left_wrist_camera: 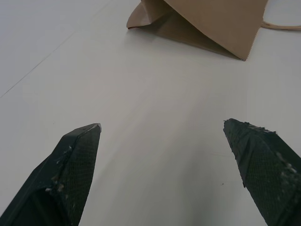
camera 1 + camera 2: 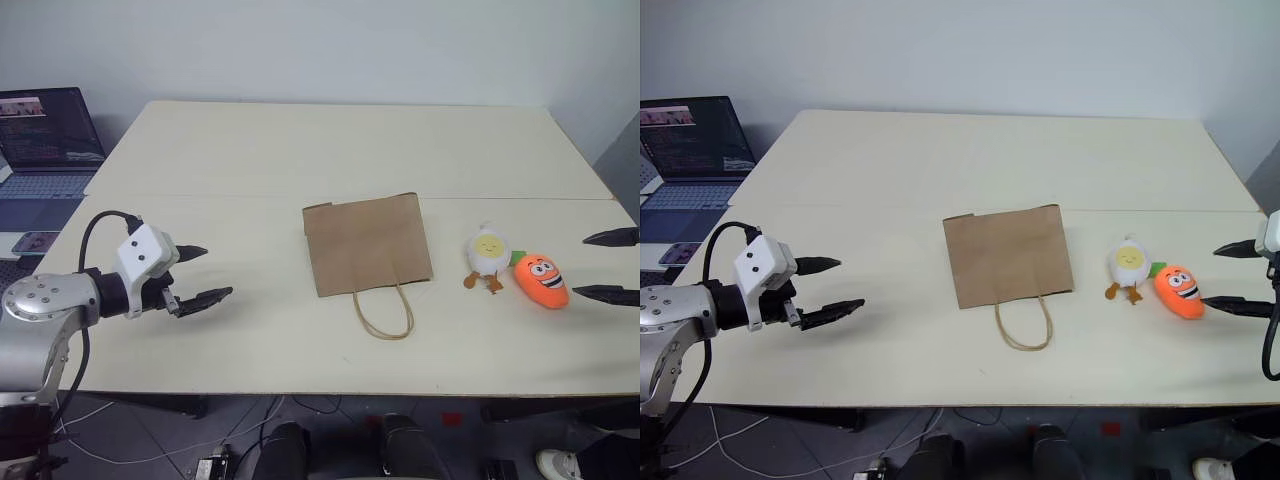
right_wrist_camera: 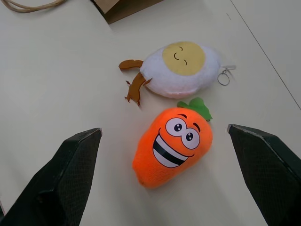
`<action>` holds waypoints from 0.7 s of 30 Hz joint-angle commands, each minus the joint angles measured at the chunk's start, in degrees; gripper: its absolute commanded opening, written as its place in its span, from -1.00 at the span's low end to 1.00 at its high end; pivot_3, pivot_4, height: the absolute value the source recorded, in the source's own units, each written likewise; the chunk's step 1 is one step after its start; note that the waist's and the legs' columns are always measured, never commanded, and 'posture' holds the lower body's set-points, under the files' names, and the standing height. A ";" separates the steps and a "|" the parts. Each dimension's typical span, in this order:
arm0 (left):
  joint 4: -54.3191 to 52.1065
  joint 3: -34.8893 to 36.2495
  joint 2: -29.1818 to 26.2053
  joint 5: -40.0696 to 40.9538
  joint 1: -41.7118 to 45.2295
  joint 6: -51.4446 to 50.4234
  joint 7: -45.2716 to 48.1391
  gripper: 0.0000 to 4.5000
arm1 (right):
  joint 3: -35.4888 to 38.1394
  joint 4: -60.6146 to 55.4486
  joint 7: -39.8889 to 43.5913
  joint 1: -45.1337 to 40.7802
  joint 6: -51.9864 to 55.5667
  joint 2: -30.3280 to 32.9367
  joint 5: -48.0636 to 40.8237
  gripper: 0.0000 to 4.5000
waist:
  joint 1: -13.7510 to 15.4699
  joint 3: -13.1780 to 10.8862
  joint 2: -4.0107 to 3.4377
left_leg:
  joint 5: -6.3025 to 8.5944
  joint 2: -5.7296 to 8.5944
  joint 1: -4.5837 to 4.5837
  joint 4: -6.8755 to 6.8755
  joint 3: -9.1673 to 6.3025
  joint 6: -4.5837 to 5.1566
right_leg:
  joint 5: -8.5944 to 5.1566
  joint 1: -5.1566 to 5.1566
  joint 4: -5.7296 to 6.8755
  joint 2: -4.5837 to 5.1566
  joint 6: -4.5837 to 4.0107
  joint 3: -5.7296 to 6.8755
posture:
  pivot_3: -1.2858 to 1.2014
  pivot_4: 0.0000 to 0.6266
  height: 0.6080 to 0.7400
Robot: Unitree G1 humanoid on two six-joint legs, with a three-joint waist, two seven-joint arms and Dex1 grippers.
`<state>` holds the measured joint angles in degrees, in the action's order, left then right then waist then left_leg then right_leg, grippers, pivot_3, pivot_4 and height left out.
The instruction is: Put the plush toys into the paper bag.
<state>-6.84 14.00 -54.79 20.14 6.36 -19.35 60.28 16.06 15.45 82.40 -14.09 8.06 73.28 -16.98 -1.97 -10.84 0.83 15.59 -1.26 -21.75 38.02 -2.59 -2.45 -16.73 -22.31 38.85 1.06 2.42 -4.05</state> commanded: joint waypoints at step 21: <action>0.69 1.41 -1.01 1.44 2.72 5.32 3.77 0.99 | 1.20 0.85 -0.11 -0.24 -2.37 0.05 -1.54 1.00 | 0.01 0.00 0.00 | 0.00 0.00 0.01 0.02 0.02 0.00 | 0.00 0.00 0.02 0.00 0.00 -0.01 | 0.03 -0.52 1.00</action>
<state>-4.19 14.01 -54.95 20.44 8.36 -13.88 63.80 14.63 17.96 82.25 -14.12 5.53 72.90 -17.12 -1.95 -10.83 0.82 15.59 -1.26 -21.74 38.04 -2.58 -2.45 -16.73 -22.31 38.88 1.06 2.42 -4.06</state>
